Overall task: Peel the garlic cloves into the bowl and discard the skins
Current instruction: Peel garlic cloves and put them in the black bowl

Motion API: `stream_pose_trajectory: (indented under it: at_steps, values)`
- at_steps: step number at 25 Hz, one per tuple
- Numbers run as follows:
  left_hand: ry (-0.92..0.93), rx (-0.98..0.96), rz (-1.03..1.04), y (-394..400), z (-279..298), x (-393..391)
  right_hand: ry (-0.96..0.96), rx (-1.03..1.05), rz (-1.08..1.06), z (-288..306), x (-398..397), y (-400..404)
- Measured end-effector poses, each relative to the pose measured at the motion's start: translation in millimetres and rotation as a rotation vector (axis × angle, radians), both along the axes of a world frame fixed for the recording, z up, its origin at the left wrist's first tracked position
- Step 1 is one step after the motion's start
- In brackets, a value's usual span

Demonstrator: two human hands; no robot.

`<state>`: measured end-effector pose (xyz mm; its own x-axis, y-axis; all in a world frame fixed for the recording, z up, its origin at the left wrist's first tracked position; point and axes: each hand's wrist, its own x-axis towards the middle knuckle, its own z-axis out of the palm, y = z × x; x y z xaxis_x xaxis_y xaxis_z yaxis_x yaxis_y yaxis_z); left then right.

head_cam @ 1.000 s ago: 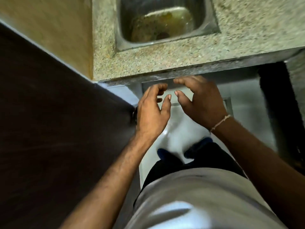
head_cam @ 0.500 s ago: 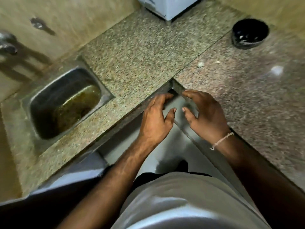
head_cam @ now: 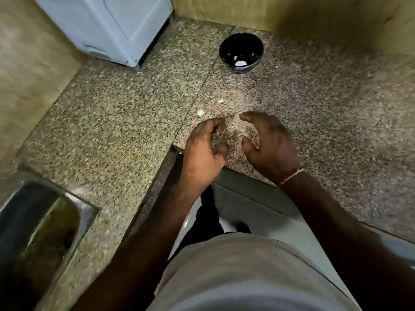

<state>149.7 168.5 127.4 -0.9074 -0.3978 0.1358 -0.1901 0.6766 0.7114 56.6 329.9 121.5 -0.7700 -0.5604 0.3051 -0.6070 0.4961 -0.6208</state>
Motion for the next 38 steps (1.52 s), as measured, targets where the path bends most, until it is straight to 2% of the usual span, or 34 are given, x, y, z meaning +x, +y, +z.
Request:
stream_pose_trajectory:
  at_steps: [12,18,24,28,33,38]
  values:
    - [-0.152,-0.043,-0.276,-127.9,-47.6,-144.9,-0.165,0.185,-0.278,-16.9,-62.3,-100.6]
    - [-0.295,-0.229,-0.175,-148.2,-81.2,-201.3,-0.224,0.217,-0.312,-33.7,-91.6,-126.2]
    - [-0.345,-0.321,-0.264,-143.0,-109.9,-215.2,-0.234,0.233,-0.327,-45.8,-120.1,-131.8]
    - [-0.304,-0.332,-0.255,-140.0,-119.3,-216.3,-0.247,0.228,-0.348,-53.7,-125.7,-131.1]
    - [-0.291,-0.256,-0.276,-143.6,-120.1,-213.5,-0.266,0.215,-0.362,-56.6,-132.1,-125.6]
    - [-0.109,-0.097,-0.222,-137.8,-89.1,-235.4,-0.265,0.166,-0.391,-47.3,-160.4,-130.8]
